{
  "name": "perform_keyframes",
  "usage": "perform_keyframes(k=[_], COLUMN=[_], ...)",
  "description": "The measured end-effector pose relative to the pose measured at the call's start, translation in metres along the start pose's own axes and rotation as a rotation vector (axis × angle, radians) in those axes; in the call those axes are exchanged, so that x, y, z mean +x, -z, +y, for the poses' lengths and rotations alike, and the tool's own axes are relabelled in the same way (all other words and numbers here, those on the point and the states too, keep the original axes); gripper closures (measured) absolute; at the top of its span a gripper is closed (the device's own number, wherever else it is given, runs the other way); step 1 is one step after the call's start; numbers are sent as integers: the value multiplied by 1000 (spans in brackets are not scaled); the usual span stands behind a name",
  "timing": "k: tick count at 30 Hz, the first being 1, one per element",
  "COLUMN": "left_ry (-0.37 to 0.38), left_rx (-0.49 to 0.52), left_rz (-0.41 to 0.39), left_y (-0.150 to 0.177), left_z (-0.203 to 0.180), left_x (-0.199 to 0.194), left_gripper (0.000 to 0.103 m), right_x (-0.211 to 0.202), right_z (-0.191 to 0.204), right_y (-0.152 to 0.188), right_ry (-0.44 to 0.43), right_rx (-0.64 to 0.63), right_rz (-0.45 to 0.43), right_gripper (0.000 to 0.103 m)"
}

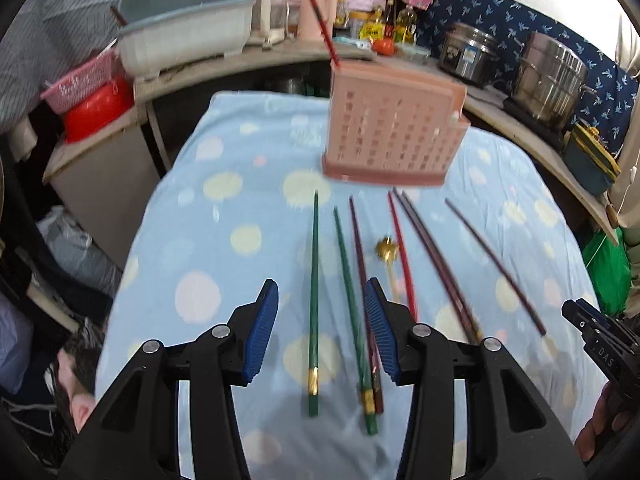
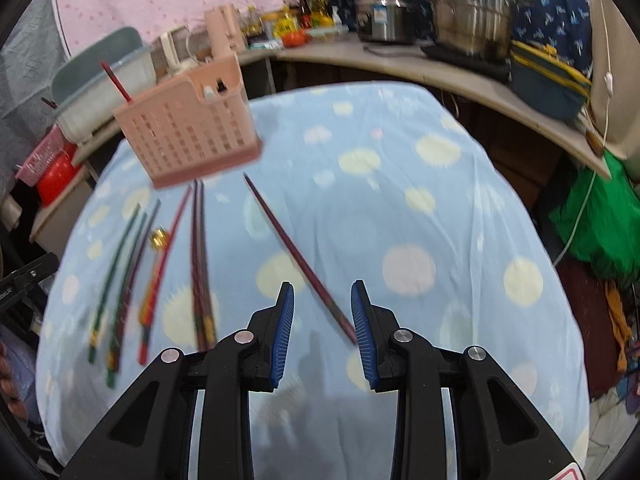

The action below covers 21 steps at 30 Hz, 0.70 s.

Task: Organize utensils
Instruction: 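Grasp a dark red chopstick with the right tool while the left tool grasps a green chopstick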

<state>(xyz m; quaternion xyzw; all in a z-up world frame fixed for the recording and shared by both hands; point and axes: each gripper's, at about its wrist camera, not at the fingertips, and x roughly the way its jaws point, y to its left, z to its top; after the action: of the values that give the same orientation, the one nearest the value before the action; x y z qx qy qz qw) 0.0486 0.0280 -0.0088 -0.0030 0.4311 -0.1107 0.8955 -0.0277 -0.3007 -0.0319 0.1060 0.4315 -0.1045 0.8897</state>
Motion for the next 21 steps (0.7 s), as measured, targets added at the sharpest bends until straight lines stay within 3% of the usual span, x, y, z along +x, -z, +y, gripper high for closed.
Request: perform_keyframes(k=[4,11,13,21], left_ry=[9,-8,-10,-2], left_rx=[-26,-26,-27,-1], left_rz=[56,95,89,78], left_y=[32,63,67,71], left_z=[6,12,14,10], left_x=[12,27,28,36], left_gripper=[60,57,51,52], right_x=[13,31,36,48], right_z=[-8,-11,-11,-6], right_y=[19,18,17,15], right_ry=[7,-2,-8,-5], right_rx=[3,-12,-6,-24], right_rz=[29,27,33,32], right_gripper=[73,73,73,73])
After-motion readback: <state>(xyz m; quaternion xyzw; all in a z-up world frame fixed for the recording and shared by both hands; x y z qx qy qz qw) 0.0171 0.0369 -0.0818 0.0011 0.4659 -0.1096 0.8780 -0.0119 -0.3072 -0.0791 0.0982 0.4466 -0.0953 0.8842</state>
